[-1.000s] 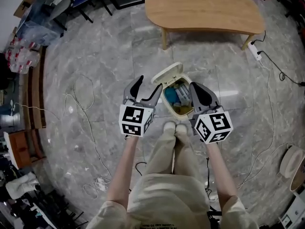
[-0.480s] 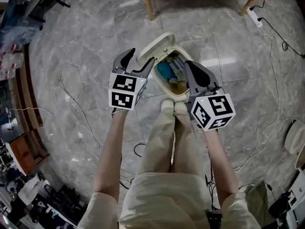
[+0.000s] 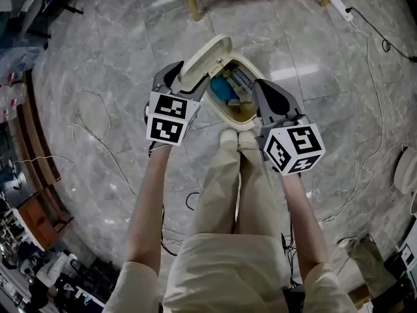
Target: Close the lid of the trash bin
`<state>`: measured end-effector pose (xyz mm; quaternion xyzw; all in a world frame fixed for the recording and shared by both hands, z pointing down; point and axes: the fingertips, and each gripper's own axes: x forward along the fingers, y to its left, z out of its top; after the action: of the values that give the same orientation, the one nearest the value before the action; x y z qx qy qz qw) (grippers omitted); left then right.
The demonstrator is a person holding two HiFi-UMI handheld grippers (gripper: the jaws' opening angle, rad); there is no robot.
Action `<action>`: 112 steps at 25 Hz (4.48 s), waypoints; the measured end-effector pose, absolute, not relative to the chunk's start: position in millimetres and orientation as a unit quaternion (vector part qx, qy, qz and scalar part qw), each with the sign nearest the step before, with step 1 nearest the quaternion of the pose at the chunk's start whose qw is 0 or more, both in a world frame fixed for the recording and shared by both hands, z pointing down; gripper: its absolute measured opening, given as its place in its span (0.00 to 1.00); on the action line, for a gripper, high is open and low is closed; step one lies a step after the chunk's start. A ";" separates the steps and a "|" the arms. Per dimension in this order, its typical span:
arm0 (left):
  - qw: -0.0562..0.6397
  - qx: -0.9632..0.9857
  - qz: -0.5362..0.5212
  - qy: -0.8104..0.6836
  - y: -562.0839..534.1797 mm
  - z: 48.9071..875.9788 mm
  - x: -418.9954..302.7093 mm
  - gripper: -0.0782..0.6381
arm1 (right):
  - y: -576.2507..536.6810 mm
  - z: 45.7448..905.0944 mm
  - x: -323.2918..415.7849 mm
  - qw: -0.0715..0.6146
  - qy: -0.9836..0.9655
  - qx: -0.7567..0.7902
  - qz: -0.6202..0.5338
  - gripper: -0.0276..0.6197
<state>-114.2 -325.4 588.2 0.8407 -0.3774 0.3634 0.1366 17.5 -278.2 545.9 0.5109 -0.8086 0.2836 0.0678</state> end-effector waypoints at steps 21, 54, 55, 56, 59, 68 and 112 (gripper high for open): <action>0.120 0.856 0.363 -0.346 -262.8 597.1 -62.5 0.51 | -230.9 567.0 48.8 0.073 -0.785 0.540 0.295 0.05; 0.222 0.813 0.353 -0.406 -178.7 679.4 4.5 0.51 | -164.7 624.1 118.5 0.129 -0.814 0.464 0.326 0.05; 0.227 0.813 0.350 -0.407 -177.5 682.7 5.8 0.51 | -163.4 627.2 120.3 0.130 -0.812 0.464 0.328 0.05; 0.233 0.812 0.346 -0.408 -176.2 685.6 7.0 0.51 | -161.9 630.4 121.9 0.130 -0.810 0.465 0.331 0.05; 0.252 0.812 0.330 -0.409 -172.2 693.0 10.1 0.50 | -156.6 639.6 125.4 0.129 -0.803 0.470 0.342 0.05; 0.326 0.794 0.254 -0.446 -172.9 711.8 7.2 0.42 | -146.9 666.9 112.1 0.122 -0.793 0.471 0.367 0.05; 0.342 0.778 0.267 -0.454 -167.5 778.9 -6.5 0.14 | -162.9 715.5 102.6 0.112 -0.781 0.484 0.378 0.05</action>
<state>-6.5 -167.5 778.9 0.7785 -0.4540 0.2667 0.3417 102.6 -162.9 715.5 0.4842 -0.7814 0.3775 0.1120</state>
